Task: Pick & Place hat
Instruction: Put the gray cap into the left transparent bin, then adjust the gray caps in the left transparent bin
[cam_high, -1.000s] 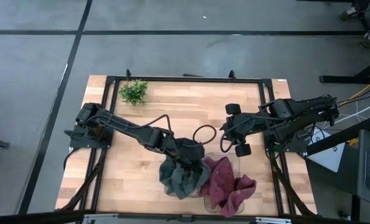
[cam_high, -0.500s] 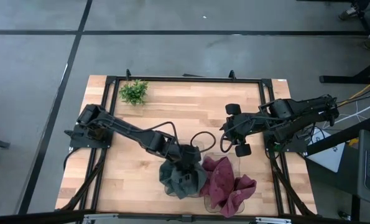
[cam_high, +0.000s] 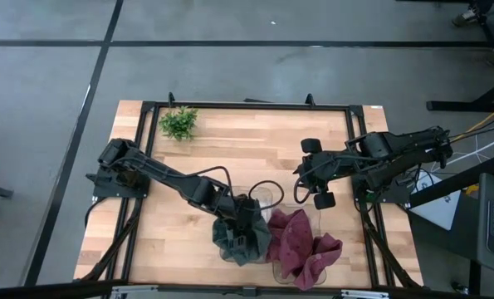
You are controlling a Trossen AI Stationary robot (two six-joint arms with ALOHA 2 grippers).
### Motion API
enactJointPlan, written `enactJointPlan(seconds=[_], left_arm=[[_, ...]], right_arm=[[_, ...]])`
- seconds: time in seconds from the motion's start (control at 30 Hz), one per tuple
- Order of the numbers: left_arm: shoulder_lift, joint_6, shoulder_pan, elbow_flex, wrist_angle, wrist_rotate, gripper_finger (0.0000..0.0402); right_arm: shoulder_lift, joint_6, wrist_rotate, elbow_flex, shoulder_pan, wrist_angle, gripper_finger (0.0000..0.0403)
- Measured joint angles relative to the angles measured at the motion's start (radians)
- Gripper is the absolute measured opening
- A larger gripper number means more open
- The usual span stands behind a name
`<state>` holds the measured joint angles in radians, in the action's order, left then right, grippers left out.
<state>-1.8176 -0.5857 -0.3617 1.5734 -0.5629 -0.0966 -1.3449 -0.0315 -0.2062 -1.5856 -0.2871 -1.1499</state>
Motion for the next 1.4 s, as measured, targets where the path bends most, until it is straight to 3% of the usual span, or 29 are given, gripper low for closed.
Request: enactJointPlan(seconds=[0.23,0.73,0.9,1.07,1.2,1.4], left_arm=[[0.01,0.004,-0.006,0.0,-0.056,0.005,0.0053],[0.084,0.007,-0.013,0.0,-0.187,0.042,0.0151],[0.171,0.014,-0.029,0.0,-0.266,0.218,0.014],[0.295,0.045,-0.062,0.0,-0.269,0.569,0.0118],[0.365,0.182,-0.119,0.0,-0.143,0.812,0.0106],[0.338,0.423,-0.097,0.0,0.112,0.782,0.0095]], right_arm=[[0.0,0.0,0.008,0.0,0.0,0.0,0.0163],[0.0,0.0,0.027,0.0,0.0,0.004,0.0163],[0.0,0.0,0.027,0.0,0.0,0.004,0.0163],[0.0,0.013,0.027,0.0,0.0,0.005,0.0163],[0.0,0.069,0.027,0.0,0.0,0.003,0.0163],[0.0,0.108,0.025,0.0,0.0,-0.001,0.0163]])
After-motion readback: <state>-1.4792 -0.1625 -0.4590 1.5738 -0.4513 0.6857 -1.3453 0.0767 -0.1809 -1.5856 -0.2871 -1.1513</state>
